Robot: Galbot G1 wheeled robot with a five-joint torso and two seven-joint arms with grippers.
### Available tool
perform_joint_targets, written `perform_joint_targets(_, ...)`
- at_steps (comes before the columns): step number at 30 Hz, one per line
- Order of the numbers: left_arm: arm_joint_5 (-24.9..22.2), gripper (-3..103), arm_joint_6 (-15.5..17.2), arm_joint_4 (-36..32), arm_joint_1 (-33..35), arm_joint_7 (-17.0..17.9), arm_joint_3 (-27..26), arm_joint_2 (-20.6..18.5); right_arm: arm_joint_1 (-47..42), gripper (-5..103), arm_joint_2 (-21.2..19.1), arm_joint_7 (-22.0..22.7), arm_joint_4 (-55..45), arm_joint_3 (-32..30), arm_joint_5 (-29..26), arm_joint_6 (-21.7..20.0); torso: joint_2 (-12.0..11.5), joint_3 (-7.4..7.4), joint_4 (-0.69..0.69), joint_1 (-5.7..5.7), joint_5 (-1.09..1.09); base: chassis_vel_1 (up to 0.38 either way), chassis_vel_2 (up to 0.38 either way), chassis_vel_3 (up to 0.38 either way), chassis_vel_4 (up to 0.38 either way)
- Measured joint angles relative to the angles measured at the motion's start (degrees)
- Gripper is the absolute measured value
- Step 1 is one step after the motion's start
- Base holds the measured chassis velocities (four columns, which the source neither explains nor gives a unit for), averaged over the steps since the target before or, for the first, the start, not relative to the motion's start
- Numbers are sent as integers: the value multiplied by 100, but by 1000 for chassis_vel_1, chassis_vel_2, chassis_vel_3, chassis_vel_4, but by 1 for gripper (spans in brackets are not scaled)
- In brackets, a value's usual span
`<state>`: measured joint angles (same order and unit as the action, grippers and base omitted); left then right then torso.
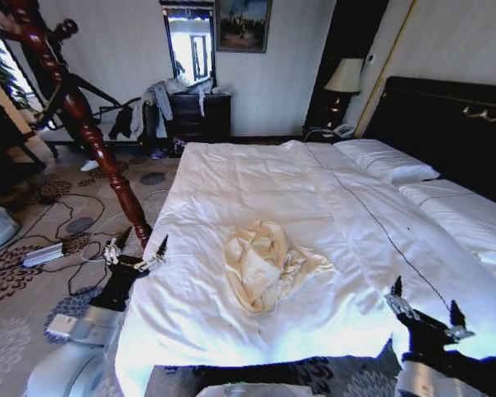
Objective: Pick up the clothes from the bed and hang them on the clothes hanger.
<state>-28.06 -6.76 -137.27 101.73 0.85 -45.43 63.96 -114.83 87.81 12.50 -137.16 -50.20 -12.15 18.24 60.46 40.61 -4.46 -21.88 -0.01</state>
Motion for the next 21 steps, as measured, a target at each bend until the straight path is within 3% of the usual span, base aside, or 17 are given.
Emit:
perform_joint_targets(1,-30,100,56,-59,87,34,-5,111,62,100,-244,-554,107,-163,-44,186,0,0,-1,0,1,0,0,0,0)
perform_joint_targets(4,-11,100,95,-232,252,36,-41,365,275,100,-825,-1311,284,-376,-438,315,0,0,2,0,4,0,0,0,0)
perform_joint_targets(5,-11,100,95,-232,252,36,-41,365,275,100,-825,-1311,284,-376,-438,315,0,0,2,0,4,0,0,0,0)
perform_joint_targets(7,135,100,86,-273,227,36,-21,657,373,100,-1055,-1193,220,-243,-1178,-12,0,0,0,0,4,0,0,0,0)
perform_joint_targets(9,347,100,82,-257,176,18,77,939,491,100,-1217,-552,20,-71,-1810,-734,0,0,1,0,0,0,0,0,0)
perform_joint_targets(12,499,100,72,-213,144,9,96,1042,601,100,-1286,-309,14,-45,-1832,-981,0,0,-2,0,2,0,0,0,0)
perform_joint_targets(13,530,100,71,-219,136,5,71,1105,699,100,-1387,-398,141,-120,-1409,-931,0,0,-2,0,2,0,0,0,0)
perform_joint_targets(14,378,100,130,-284,150,10,45,1148,747,100,-1482,-797,257,-209,-1116,-617,-1,0,-2,0,3,0,0,0,0)
perform_joint_targets(16,257,100,187,-325,162,16,38,1171,764,100,-1532,-999,296,-239,-1042,-466,0,0,-2,0,4,0,0,0,0)
perform_joint_targets(17,6,100,316,-361,201,63,36,1241,810,100,-1651,-1457,399,-282,-930,-142,0,0,-1,0,3,0,0,0,0)
perform_joint_targets(18,-16,100,336,-310,212,76,36,1293,854,100,-1726,-1630,487,-265,-914,-21,0,0,0,0,2,0,0,0,0)
perform_joint_targets(21,301,100,214,-73,218,84,31,1394,979,100,-1770,-1703,713,-78,-978,44,0,0,-1,0,0,0,0,0,0)
